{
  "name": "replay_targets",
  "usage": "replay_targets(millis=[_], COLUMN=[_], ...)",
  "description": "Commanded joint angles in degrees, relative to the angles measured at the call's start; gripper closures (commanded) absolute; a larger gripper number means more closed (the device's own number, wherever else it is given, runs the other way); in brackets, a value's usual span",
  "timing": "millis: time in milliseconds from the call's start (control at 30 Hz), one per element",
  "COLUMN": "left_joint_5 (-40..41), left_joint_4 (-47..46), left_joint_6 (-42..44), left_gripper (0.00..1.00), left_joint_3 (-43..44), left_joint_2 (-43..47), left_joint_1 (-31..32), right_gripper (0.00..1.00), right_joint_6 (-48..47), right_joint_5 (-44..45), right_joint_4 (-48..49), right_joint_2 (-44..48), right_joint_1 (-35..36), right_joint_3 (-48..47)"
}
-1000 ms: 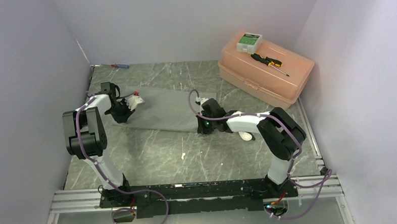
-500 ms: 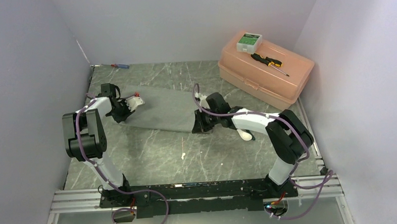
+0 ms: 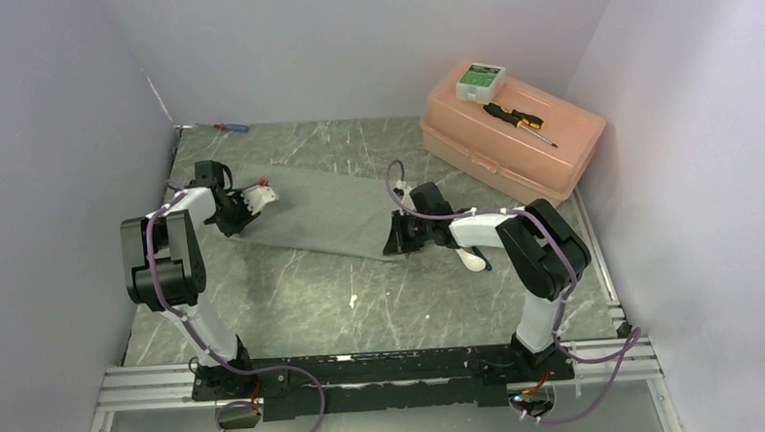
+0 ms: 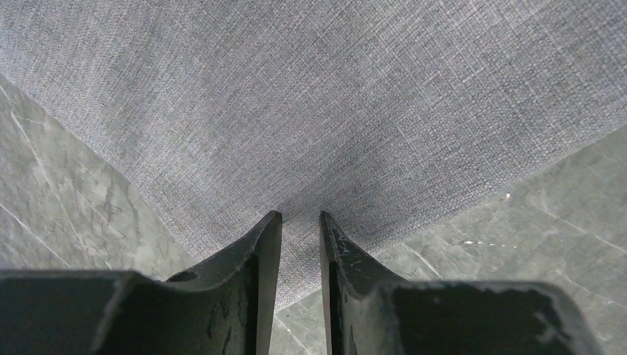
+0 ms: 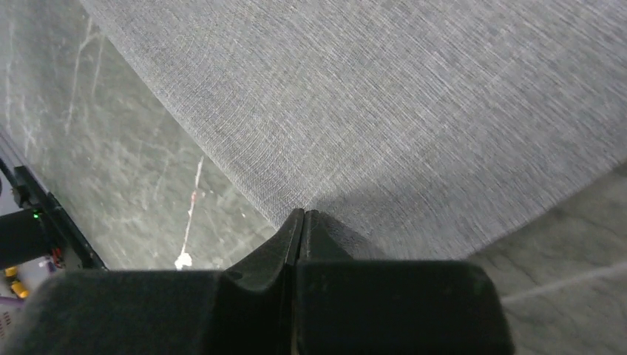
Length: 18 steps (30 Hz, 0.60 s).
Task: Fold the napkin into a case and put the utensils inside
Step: Smooth out the rectangle-folded napkin at the center of the board.
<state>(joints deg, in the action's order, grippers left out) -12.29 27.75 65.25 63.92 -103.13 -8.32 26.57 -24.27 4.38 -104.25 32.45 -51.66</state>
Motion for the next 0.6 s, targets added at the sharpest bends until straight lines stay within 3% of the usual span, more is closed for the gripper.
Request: replay_targets(millis=[0,67,167,267,567], left_joint_5=[0.42,0.5,0.17,-2.13,-8.53], left_joint_4=[-1.46,-1.41,-0.68,2.8,16.86], left_joint_6=[0.16,0.32,0.26,-0.99,-3.8], left_gripper=[0.68,0.66,0.46,0.35,0.34], left_joint_3=[-1.46,-1.75,-2.11,-0.81,8.3], left_joint_2=[0.26,0.29,0.77,1.08,1.07], left_joint_1=[0.23,0.19,0.23,0.15,-1.19], right_gripper=[1.0,1.0,1.0,1.0,1.0], right_joint_6=[-0.13,-0.83,-2.06,-3.65,-8.23], right_joint_5=[2.57,3.7,4.92,5.74,11.87], right_joint_4=[1.09,0.73,-0.54,-2.31,-14.75], right_joint_2=[2.96,3.73,4.32,4.85,8.06], right_joint_1=[-2.2,-3.39,-4.83,-5.23,-5.29], right_joint_3=[5.37,7.23,7.81,7.03,4.18])
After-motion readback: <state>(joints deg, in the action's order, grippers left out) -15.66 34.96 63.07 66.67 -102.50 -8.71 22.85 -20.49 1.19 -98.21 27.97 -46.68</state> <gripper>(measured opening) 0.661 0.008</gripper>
